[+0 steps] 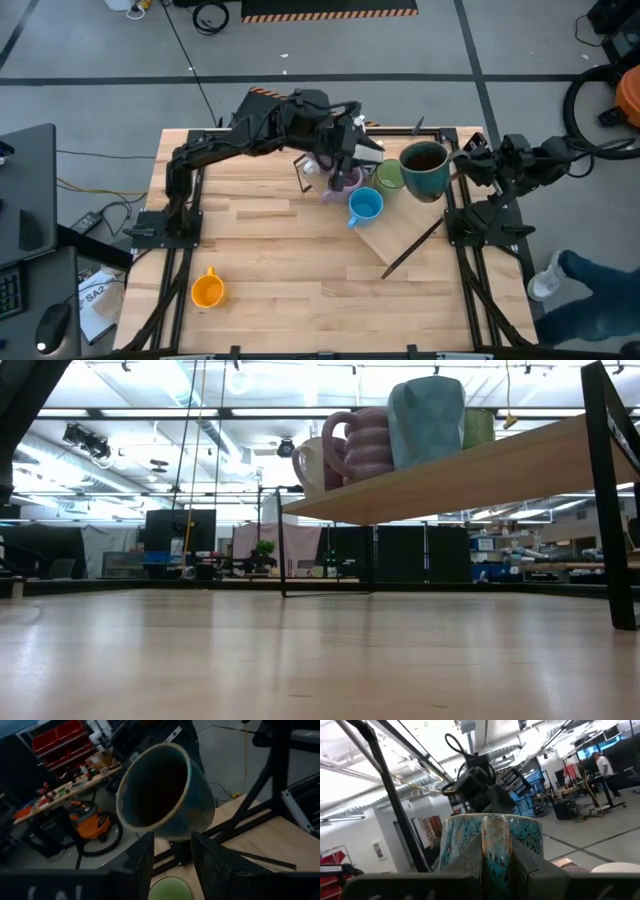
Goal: Place coffee mugs
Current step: Put the brown mug on the shelf
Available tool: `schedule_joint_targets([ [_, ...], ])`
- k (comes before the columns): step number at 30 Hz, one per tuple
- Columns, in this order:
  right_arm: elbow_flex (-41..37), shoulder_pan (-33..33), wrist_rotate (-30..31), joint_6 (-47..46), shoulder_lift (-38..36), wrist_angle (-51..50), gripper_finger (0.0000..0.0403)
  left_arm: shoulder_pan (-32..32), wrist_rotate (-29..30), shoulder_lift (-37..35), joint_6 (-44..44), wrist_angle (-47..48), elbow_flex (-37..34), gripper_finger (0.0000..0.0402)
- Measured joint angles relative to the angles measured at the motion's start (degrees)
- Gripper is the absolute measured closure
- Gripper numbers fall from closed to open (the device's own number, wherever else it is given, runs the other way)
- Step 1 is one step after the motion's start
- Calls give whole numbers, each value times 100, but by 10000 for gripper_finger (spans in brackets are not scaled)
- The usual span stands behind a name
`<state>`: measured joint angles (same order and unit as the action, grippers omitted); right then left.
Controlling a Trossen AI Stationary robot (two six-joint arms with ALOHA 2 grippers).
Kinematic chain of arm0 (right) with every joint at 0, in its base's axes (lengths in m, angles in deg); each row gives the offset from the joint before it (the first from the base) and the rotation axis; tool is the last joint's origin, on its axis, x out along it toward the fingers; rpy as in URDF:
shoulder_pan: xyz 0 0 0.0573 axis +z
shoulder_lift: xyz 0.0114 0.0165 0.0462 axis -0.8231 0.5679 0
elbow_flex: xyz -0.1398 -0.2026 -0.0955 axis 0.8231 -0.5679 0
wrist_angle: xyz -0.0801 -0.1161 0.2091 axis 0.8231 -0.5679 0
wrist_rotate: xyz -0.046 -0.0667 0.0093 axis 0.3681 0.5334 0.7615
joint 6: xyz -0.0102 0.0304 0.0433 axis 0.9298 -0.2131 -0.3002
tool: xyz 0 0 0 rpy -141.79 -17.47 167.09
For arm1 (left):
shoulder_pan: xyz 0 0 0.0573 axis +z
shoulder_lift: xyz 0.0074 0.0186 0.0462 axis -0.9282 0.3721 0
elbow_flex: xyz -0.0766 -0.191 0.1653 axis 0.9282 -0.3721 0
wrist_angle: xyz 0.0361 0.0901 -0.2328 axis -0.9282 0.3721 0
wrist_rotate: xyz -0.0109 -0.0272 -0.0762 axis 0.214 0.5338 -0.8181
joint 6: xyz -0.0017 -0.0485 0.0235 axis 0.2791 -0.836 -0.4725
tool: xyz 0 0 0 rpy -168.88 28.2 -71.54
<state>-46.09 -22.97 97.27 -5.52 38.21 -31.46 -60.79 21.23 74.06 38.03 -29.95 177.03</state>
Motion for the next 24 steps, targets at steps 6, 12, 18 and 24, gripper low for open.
schedule_joint_targets([
  [6,-10,0,-194,-123,492,129,349,-142,-436,-44,-453,-68,-3,264],
  [12,-13,2,-511,-262,1328,494,349,154,-1463,-384,-1793,-114,2,274],
  [18,-13,0,-546,-743,2210,811,349,117,-1336,-760,-1517,806,4,285],
  [24,-22,1,-969,-846,2886,1251,349,-325,-1047,-726,-1310,2014,-15,286],
])
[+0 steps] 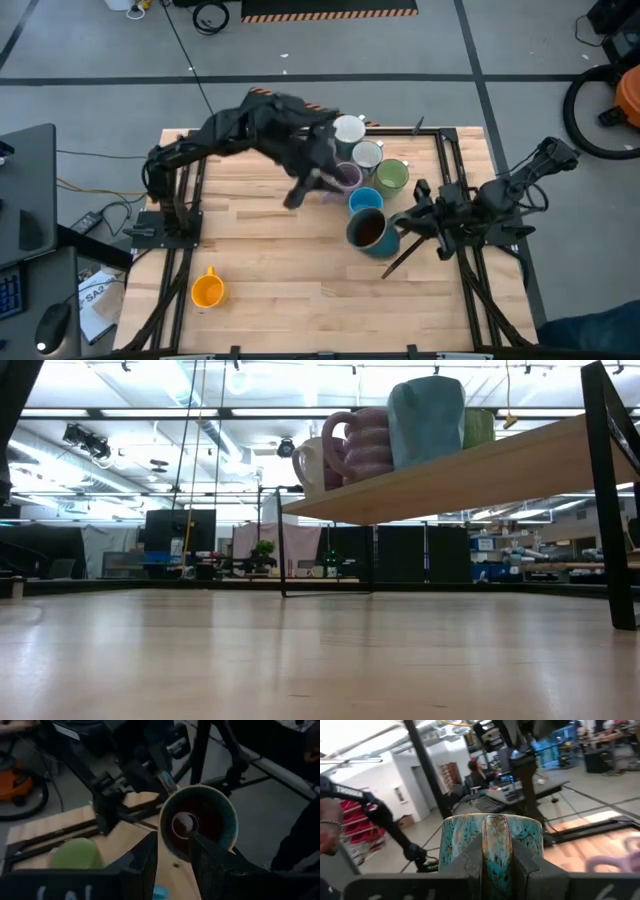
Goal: Place coffee mugs
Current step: Put the brown mug on the shelf
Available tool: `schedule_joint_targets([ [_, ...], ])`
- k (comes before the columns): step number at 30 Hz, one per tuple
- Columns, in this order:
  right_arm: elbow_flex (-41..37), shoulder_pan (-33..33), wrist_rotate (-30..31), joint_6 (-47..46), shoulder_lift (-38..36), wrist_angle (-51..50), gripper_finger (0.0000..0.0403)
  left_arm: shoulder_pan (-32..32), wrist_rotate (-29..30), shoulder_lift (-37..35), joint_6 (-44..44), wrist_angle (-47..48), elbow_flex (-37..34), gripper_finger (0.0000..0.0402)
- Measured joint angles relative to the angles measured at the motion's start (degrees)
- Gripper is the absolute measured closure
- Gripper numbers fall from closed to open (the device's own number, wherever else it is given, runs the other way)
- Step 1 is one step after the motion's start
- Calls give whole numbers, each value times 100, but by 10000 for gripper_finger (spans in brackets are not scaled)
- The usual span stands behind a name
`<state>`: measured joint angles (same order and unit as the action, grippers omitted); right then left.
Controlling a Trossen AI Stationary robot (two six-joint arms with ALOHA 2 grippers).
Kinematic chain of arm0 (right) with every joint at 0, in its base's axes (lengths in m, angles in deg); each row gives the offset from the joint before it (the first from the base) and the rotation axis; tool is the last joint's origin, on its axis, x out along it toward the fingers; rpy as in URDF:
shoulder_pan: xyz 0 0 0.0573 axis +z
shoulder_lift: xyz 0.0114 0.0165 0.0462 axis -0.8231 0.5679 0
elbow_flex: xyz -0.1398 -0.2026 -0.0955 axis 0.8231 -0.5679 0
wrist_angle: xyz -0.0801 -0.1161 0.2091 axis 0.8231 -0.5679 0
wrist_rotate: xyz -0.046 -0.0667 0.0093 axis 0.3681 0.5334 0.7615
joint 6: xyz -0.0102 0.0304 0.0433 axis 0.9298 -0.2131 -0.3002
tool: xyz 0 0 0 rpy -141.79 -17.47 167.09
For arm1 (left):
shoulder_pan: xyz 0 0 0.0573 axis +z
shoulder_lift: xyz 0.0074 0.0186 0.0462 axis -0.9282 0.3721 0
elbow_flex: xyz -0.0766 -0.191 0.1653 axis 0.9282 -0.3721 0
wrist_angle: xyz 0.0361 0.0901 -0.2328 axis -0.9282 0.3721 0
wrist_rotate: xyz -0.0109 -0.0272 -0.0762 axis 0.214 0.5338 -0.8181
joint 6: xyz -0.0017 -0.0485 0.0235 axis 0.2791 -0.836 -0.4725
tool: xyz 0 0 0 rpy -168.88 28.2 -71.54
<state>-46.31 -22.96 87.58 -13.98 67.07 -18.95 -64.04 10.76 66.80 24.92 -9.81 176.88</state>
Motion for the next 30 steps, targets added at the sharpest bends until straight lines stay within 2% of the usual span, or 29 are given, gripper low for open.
schedule_joint_targets([
  [3,2,-3,-313,59,205,182,349,-389,441,13,-167,95,1,286],
  [7,0,19,-881,75,333,104,349,-985,1322,13,-552,105,2,291],
  [10,0,89,-1182,196,318,179,349,-1294,1520,-4,-1125,23,-261,299],
  [13,0,186,-1215,448,286,134,349,-1520,1737,-4,-1617,-27,-746,309],
  [18,0,343,-1167,595,146,149,349,-1872,2166,-4,-2142,-1088,-1469,323],
  [22,0,517,-1175,611,96,-15,349,-1915,2285,-4,-2862,-1543,-1685,324],
  [27,0,623,-1053,703,86,-171,349,-1805,2590,-8,-4029,-1510,-1694,323],
  [30,0,614,-990,754,88,-172,349,-1803,2637,-8,-4559,-1499,-1694,307],
])
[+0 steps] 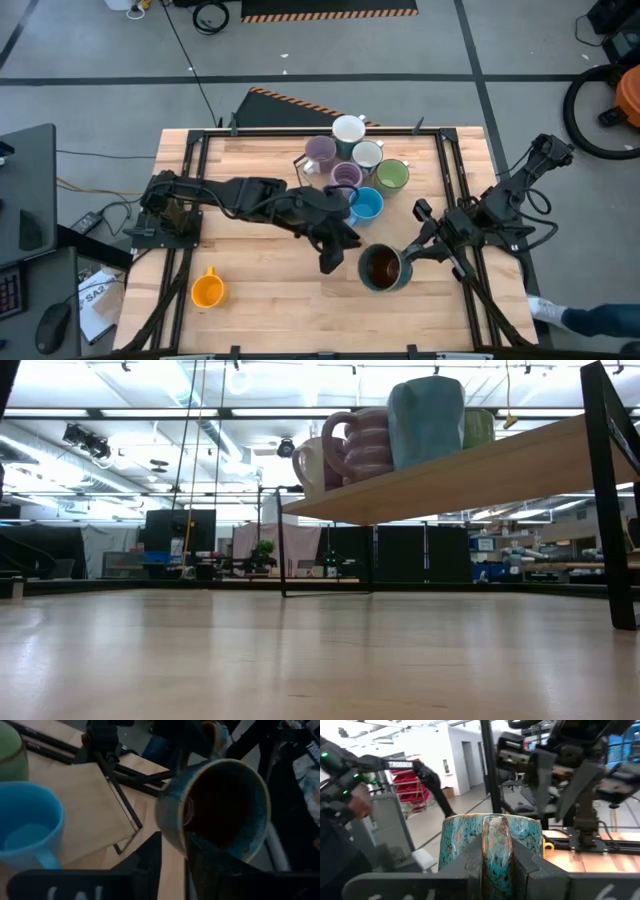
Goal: Place coffee mugs
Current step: Put the brown mug on the shelf
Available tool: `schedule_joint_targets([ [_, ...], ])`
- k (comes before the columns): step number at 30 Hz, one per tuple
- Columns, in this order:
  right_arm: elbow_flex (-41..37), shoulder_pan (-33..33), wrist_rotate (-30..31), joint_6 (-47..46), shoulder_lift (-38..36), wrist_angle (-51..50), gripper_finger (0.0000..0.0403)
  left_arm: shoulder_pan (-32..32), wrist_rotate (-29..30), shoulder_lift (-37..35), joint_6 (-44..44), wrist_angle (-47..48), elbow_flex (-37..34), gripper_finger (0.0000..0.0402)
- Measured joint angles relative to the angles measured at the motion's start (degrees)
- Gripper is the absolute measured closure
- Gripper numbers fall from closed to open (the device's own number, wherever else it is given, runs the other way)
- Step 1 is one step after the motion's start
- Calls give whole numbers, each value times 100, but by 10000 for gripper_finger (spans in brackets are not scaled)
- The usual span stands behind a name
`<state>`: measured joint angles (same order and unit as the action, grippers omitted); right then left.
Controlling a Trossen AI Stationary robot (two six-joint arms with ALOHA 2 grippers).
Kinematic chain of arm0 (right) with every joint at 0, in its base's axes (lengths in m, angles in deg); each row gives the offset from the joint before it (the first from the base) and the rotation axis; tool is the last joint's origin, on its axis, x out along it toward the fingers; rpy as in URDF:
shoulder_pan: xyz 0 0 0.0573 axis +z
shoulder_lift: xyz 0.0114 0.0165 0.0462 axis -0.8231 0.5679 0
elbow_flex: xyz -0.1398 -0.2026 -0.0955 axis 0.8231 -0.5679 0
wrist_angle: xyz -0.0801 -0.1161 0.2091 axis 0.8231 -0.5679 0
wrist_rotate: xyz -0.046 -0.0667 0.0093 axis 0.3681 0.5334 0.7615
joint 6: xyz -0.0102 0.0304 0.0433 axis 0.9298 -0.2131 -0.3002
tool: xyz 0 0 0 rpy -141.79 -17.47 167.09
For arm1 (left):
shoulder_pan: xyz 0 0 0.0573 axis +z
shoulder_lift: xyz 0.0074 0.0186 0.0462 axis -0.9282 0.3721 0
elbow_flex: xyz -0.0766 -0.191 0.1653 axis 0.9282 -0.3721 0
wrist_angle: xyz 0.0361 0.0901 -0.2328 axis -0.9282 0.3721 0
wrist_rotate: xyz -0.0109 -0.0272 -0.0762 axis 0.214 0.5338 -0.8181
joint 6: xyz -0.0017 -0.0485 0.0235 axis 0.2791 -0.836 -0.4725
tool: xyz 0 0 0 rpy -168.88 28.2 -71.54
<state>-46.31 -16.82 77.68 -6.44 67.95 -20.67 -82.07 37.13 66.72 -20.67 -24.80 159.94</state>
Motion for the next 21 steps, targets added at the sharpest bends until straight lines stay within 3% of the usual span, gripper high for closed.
schedule_joint_targets([
  [11,0,-221,13,34,144,-14,349,101,274,5,-294,-16,0,175],
  [21,2,-461,-98,32,454,327,349,136,28,255,-132,261,6,179],
])
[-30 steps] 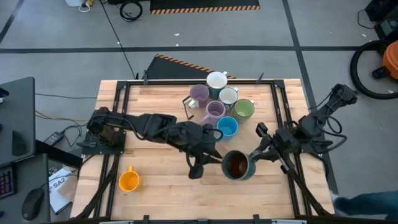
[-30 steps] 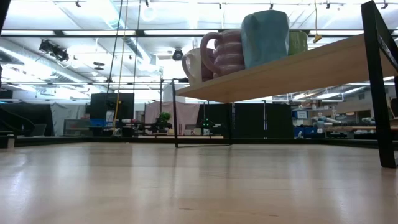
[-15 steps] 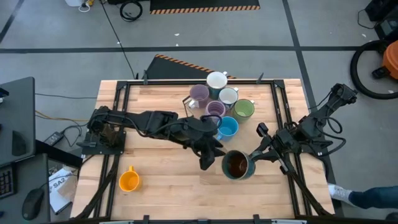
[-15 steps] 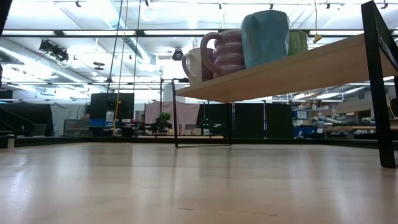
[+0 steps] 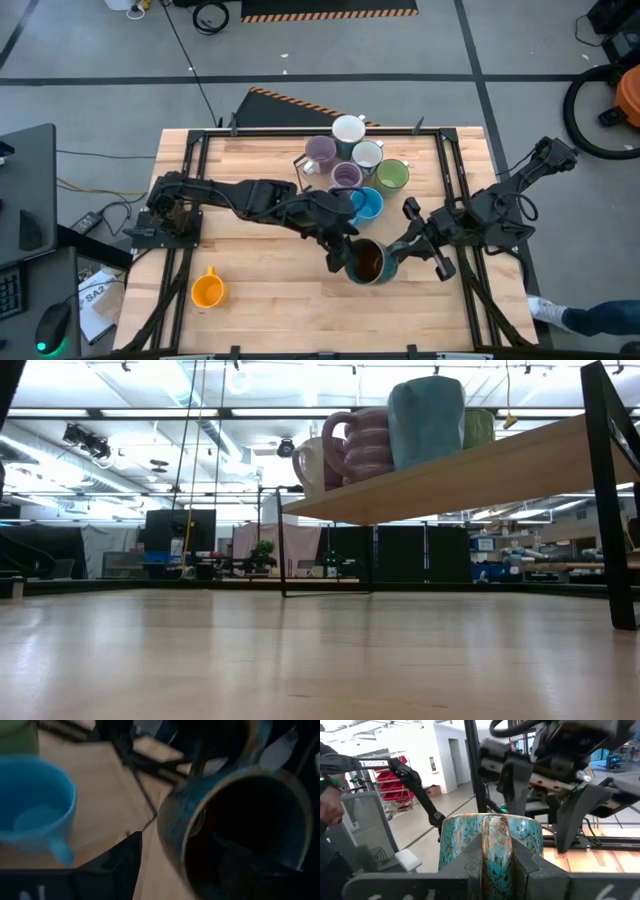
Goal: Place coffee mugs
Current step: Put the brown mug on the shelf
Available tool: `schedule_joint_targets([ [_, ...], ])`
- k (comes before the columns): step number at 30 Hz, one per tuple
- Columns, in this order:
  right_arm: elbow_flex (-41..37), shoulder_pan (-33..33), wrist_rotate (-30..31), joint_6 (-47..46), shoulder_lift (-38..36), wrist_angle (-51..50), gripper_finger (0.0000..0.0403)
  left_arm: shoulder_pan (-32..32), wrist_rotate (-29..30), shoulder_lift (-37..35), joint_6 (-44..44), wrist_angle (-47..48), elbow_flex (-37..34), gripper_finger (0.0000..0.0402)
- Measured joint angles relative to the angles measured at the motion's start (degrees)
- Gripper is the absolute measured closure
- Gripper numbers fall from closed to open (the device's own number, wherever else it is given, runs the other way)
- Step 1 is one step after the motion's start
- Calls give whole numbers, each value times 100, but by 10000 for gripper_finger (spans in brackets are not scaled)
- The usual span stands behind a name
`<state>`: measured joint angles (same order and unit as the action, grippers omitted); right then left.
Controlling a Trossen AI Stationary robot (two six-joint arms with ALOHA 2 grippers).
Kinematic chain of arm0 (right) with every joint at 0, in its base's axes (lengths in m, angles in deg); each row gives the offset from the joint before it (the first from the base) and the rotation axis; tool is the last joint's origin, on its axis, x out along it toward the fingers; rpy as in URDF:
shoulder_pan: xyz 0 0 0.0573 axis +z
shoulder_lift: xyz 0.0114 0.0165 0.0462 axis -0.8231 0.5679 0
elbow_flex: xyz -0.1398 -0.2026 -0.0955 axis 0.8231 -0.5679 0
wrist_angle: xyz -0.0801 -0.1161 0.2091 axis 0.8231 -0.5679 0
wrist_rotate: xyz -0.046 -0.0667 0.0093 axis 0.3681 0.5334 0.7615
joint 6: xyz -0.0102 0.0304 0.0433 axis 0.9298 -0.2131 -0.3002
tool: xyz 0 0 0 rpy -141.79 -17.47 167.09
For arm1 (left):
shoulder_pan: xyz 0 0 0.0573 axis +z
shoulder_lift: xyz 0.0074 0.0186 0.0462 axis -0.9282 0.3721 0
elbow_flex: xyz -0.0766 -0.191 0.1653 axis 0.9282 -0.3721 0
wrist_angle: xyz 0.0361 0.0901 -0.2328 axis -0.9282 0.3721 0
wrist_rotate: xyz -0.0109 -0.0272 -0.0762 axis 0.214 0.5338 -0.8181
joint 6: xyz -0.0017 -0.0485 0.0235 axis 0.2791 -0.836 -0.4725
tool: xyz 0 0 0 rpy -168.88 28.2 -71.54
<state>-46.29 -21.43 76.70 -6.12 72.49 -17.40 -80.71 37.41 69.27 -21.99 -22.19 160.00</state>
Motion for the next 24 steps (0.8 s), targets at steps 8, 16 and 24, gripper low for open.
schedule_joint_targets([
  [8,0,-80,196,62,16,66,349,57,-379,92,156,250,-1,228],
  [16,0,-117,320,140,16,153,349,131,-347,90,115,388,0,310],
  [24,0,-117,261,-66,16,285,345,315,-252,92,-157,310,0,357],
])
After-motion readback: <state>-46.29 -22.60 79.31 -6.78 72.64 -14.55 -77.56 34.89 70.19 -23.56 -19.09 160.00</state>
